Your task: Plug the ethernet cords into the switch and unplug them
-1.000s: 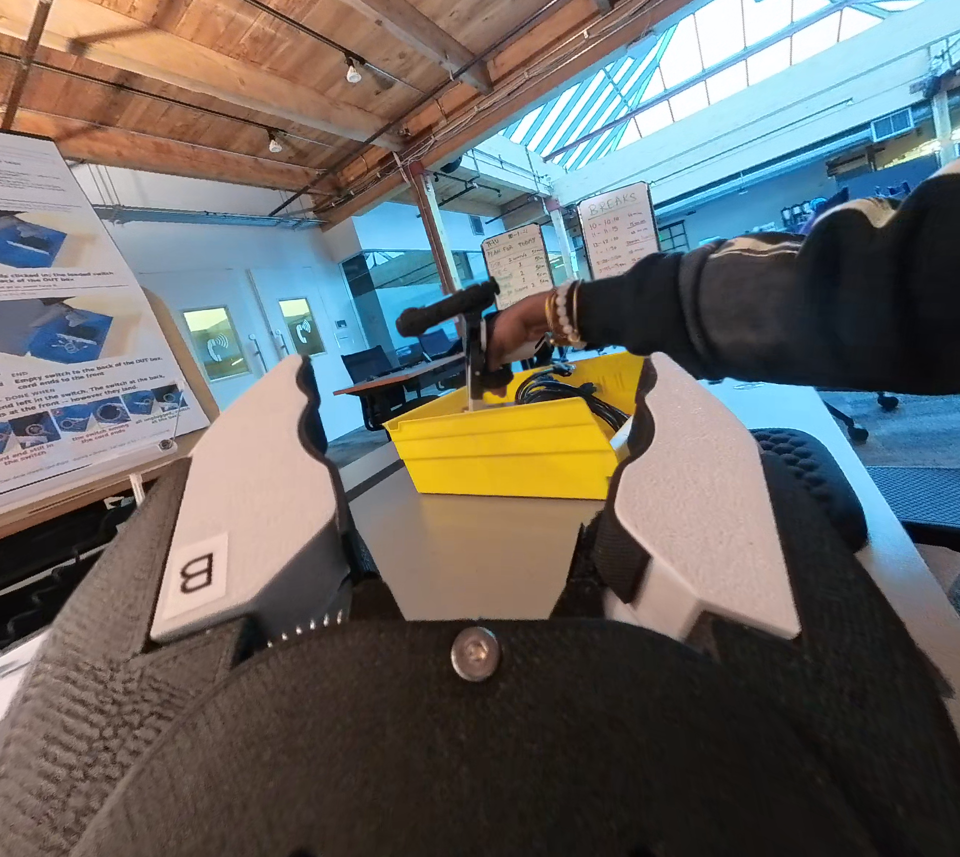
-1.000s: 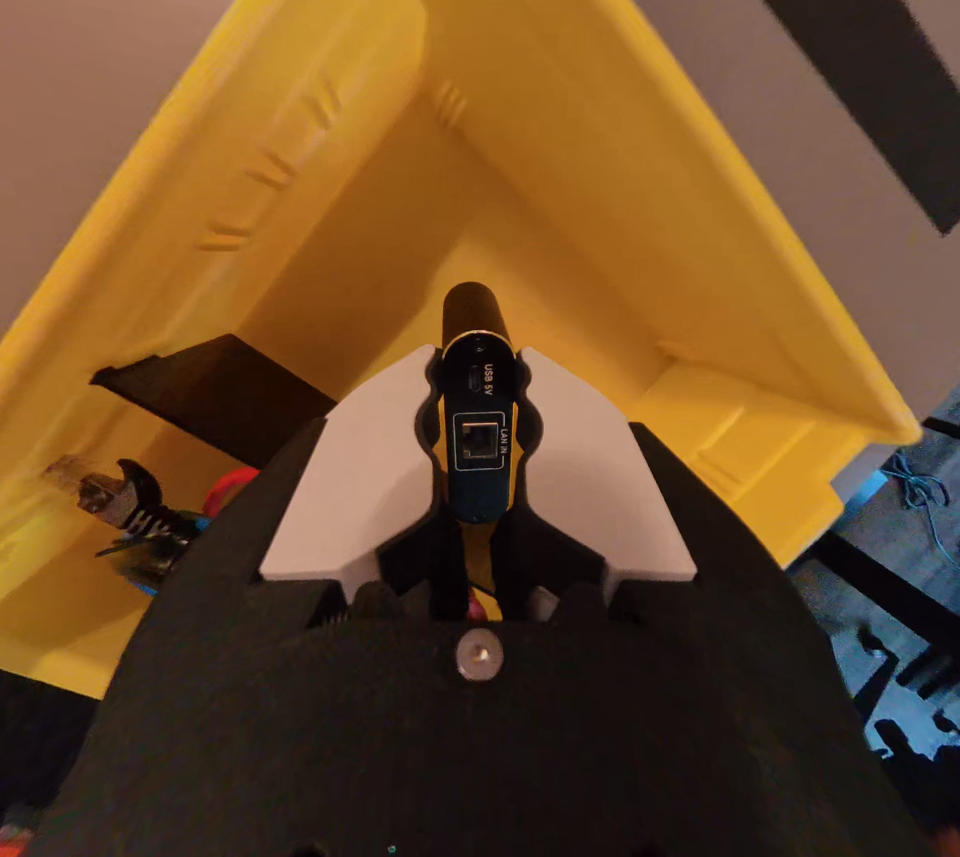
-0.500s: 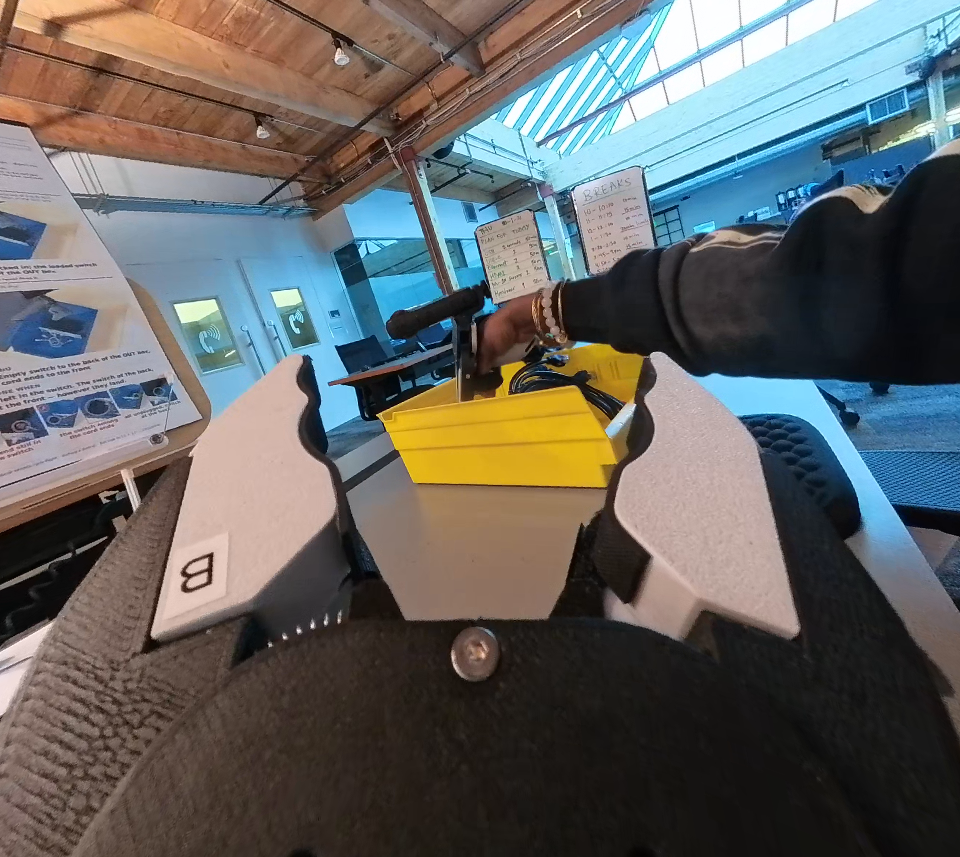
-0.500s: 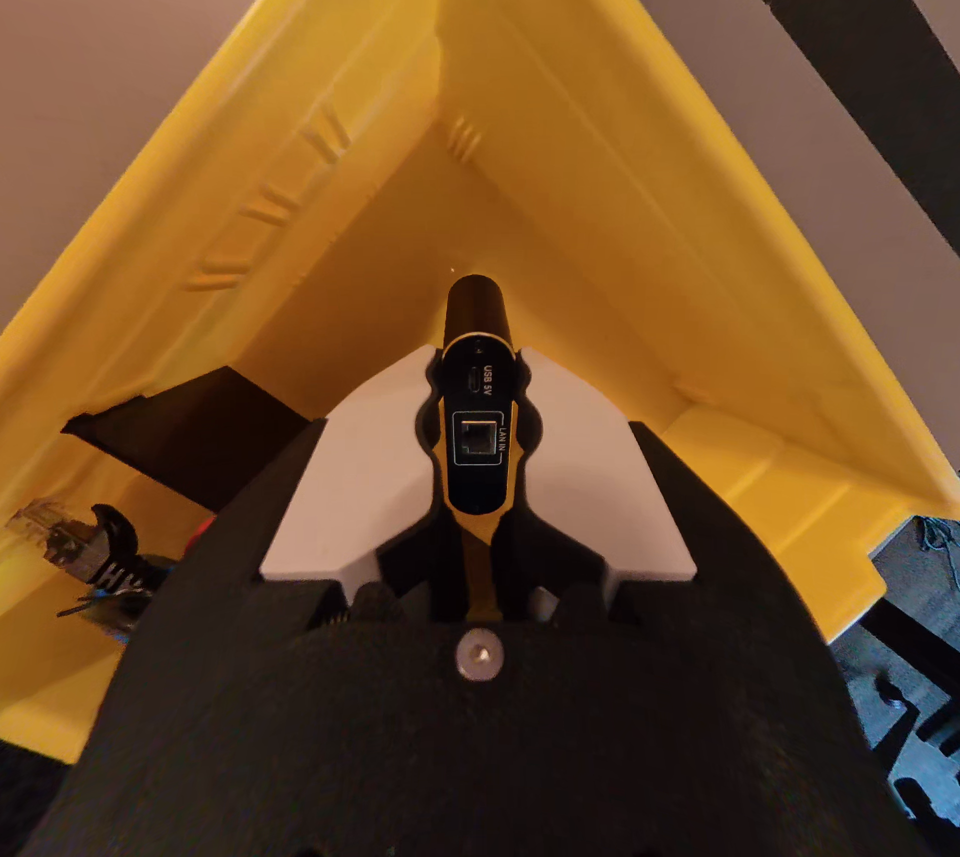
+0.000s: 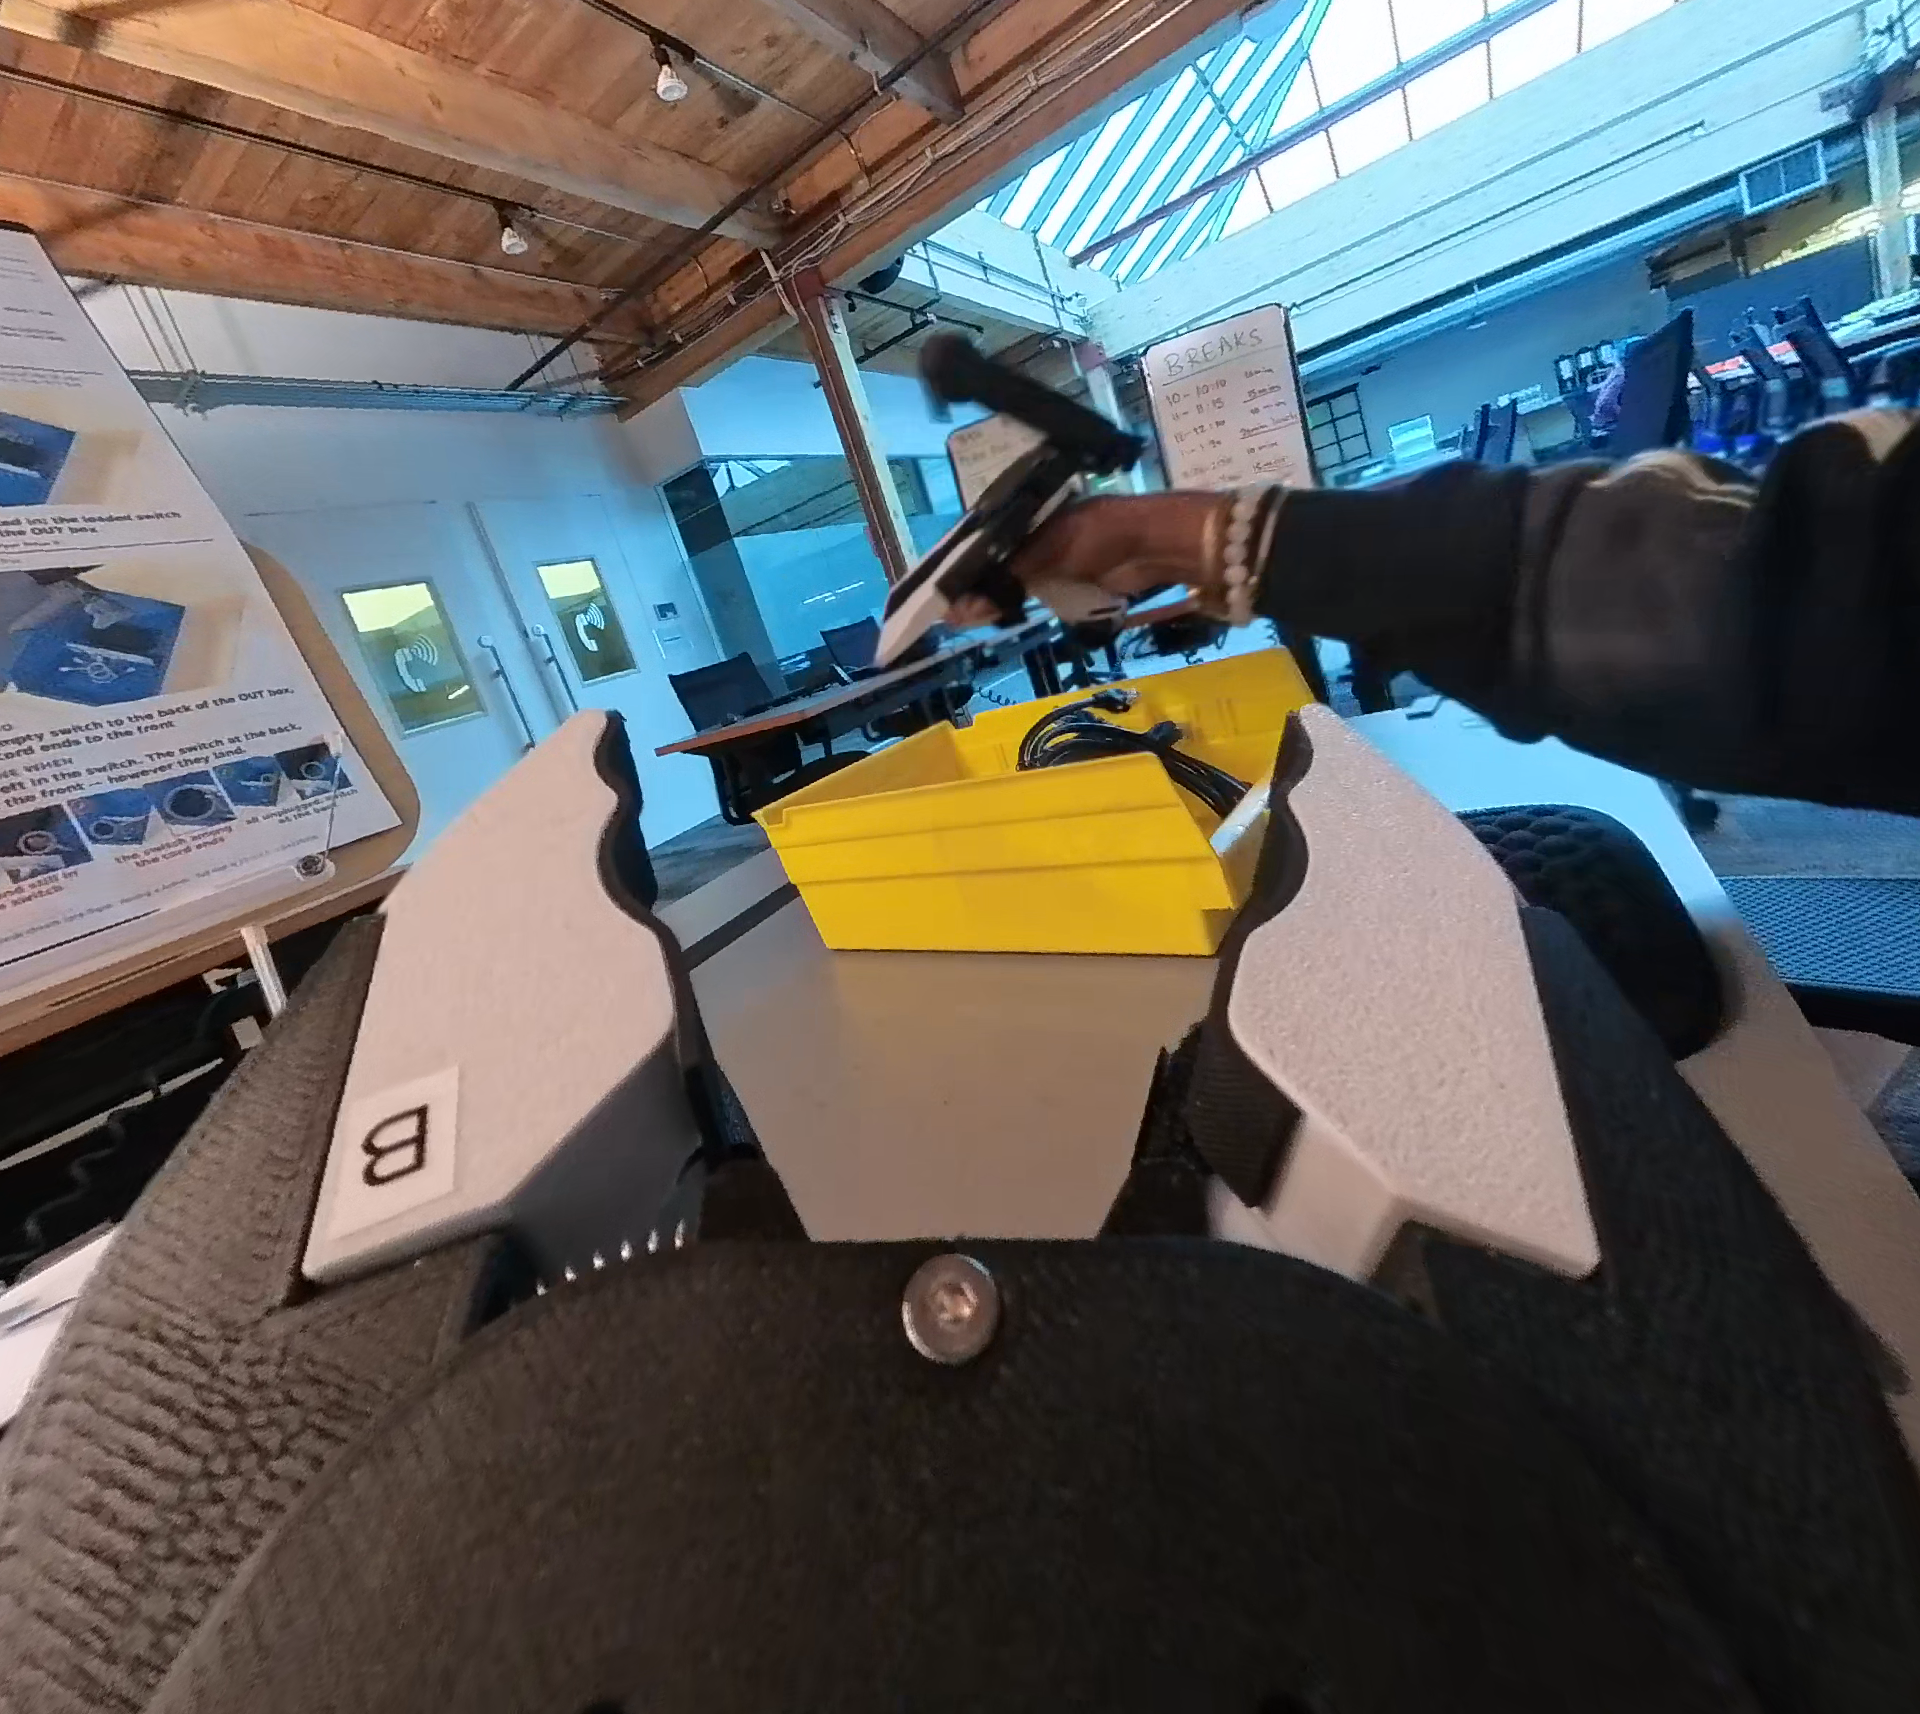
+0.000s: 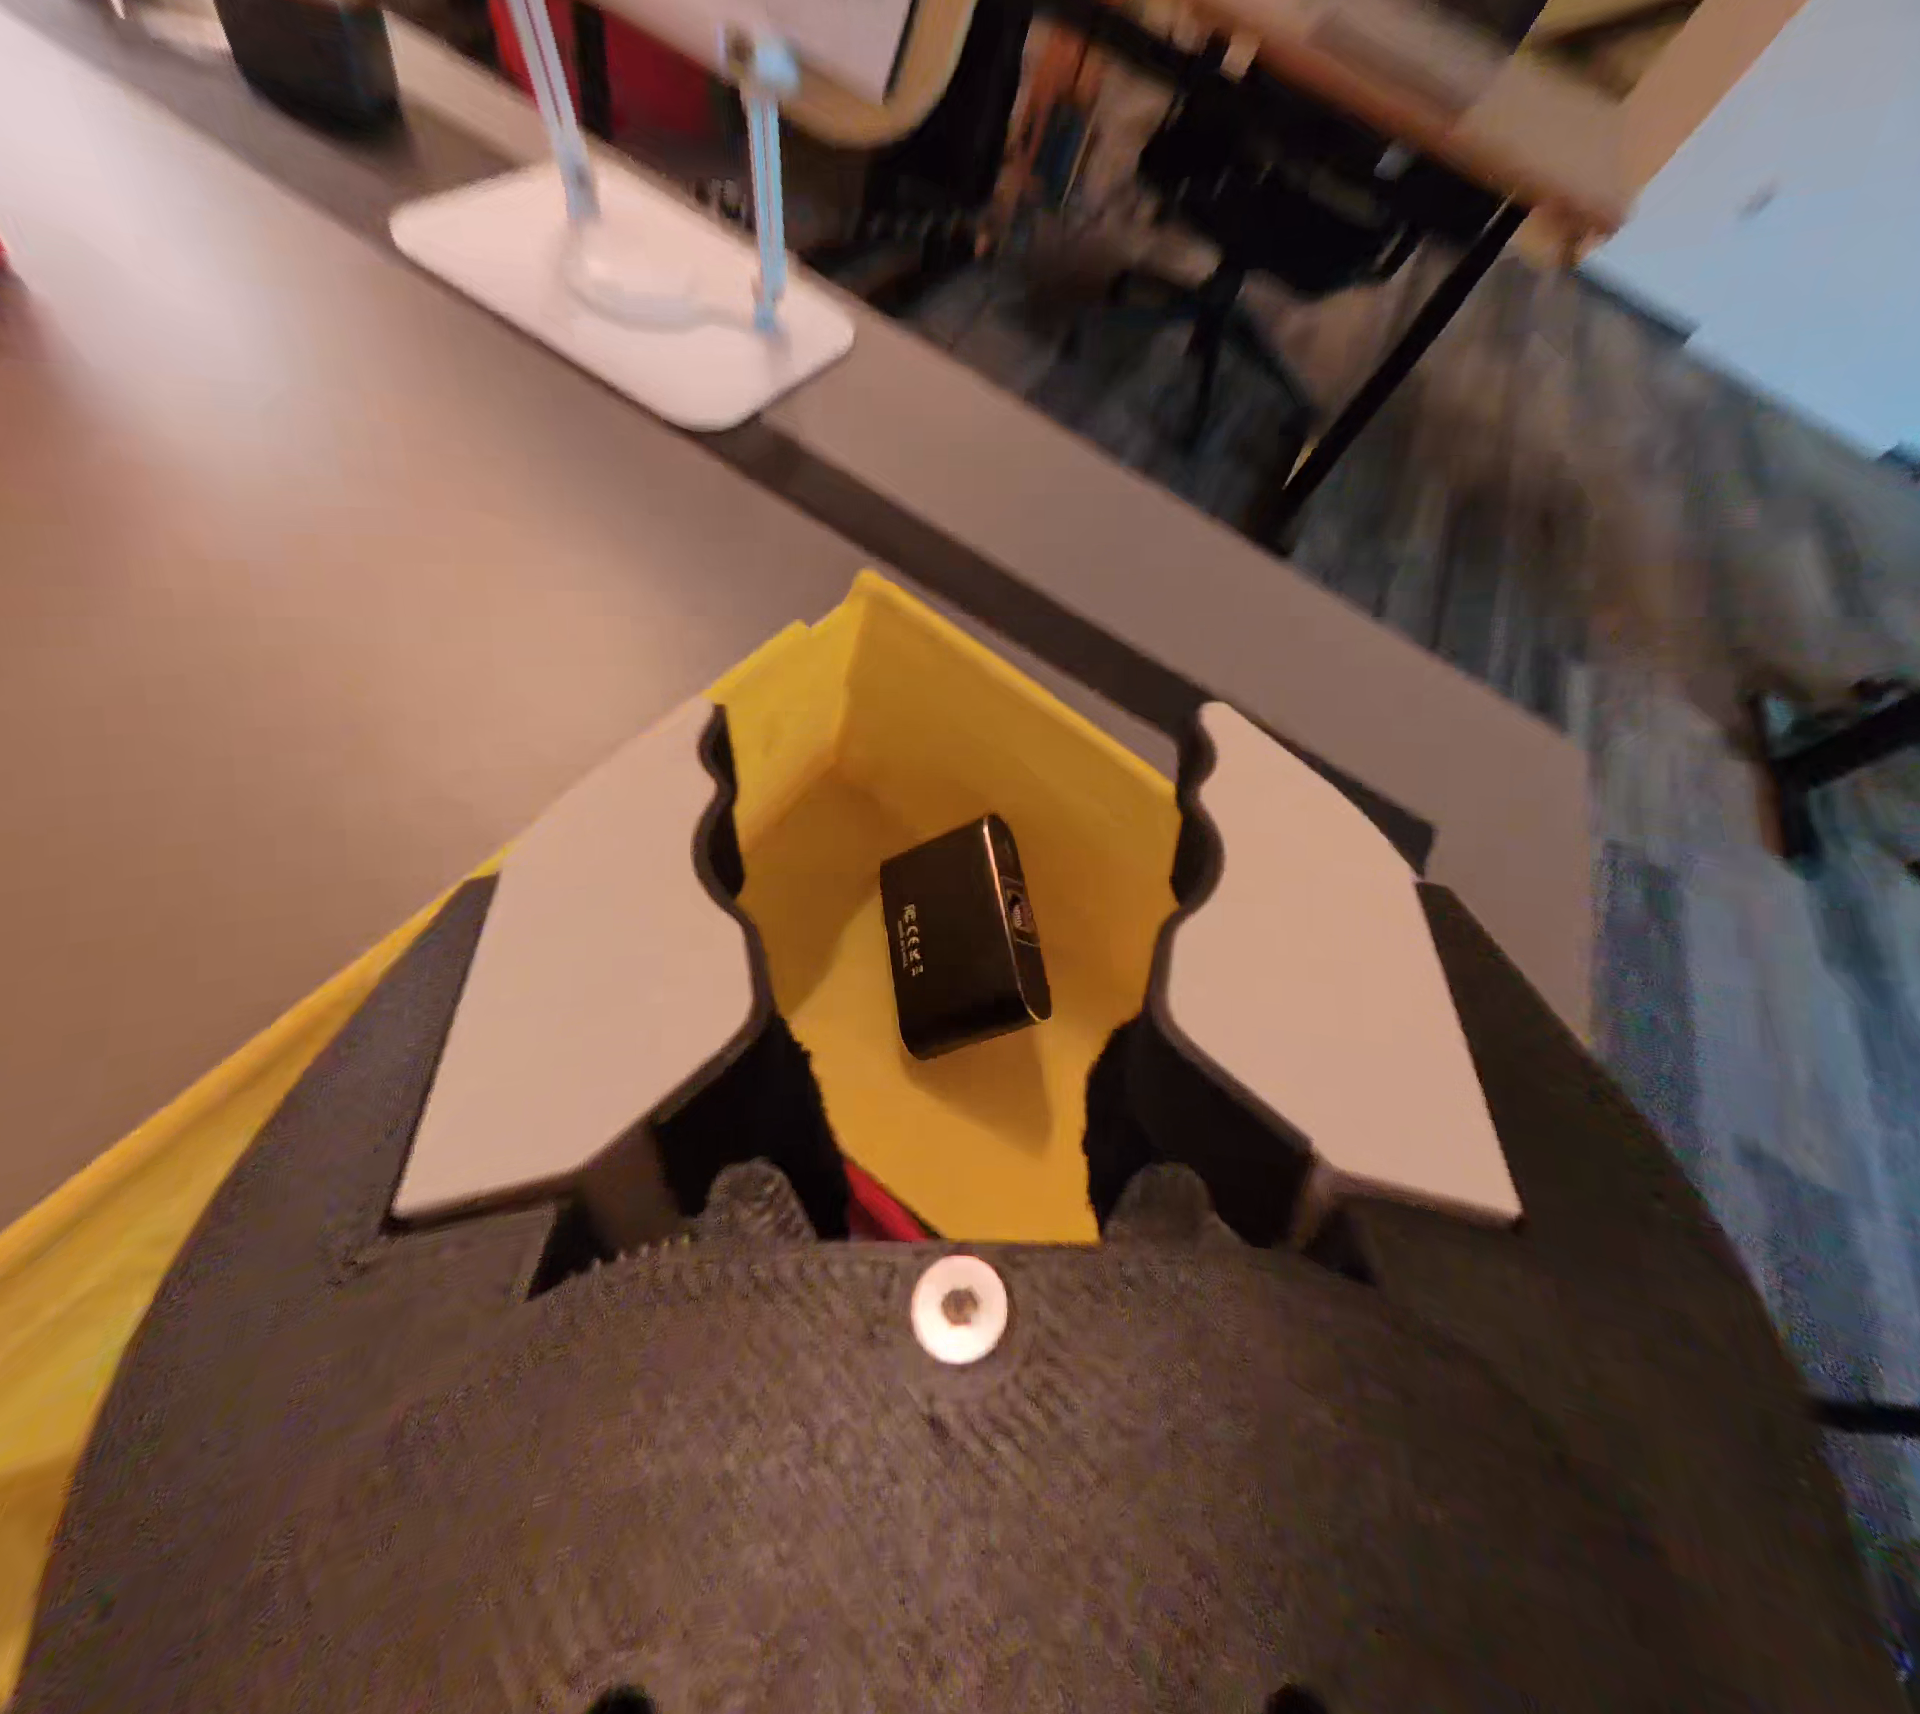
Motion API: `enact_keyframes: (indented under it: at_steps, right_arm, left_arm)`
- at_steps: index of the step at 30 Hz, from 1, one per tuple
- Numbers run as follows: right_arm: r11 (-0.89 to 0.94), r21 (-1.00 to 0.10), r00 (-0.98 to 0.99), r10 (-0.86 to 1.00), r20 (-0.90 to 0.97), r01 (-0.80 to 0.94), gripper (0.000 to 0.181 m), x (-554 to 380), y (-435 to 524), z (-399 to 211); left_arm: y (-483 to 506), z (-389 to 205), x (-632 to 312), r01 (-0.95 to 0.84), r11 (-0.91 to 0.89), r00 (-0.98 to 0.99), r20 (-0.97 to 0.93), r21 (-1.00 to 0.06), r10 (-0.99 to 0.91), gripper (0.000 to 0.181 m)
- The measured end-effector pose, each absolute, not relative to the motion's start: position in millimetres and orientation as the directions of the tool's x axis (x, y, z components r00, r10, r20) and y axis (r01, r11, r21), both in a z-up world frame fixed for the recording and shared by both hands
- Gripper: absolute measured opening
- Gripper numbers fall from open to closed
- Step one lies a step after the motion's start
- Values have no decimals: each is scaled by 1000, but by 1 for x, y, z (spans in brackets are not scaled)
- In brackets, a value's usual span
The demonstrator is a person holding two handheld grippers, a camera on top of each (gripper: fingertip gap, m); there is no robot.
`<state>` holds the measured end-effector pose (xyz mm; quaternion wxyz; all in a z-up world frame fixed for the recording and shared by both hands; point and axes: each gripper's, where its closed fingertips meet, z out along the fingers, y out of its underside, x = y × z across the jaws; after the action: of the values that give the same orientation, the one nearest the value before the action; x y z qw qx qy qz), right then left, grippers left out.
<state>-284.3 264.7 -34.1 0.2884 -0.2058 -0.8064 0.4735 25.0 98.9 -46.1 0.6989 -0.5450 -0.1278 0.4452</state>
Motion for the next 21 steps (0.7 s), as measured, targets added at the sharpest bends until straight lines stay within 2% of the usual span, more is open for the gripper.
enact_keyframes:
  at_steps: [2,4,7,12,16,19,21]
  right_arm:
    - [394,-919,-726,625,287,-24,87,-257,282,-10]
    - [327,-942,-711,646,278,-72,85,-227,304,4]
    - [268,-962,-684,694,224,-44,81,-191,348,-2]
    - [267,-954,-600,789,133,139,76,-163,421,-71]
    - [249,-932,-592,804,47,265,69,-156,439,-127]
    - [302,-912,-596,798,82,278,54,-161,435,-144]
    - [343,-893,-612,784,102,291,32,-167,427,-150]
  left_arm:
    - [99,-45,26,-486,9,570,-309,-874,762,114]
    - [99,-45,26,-492,0,565,-319,-871,761,114]
    - [100,-45,27,-501,-24,556,-342,-865,758,114]
    - [104,-38,39,-477,-23,570,-329,-879,752,113]
    - [97,-24,61,-477,-10,553,-309,-879,774,113]
    - [80,-9,76,-489,1,515,-288,-872,807,113]
    - [67,2,86,-509,-1,482,-286,-861,828,111]
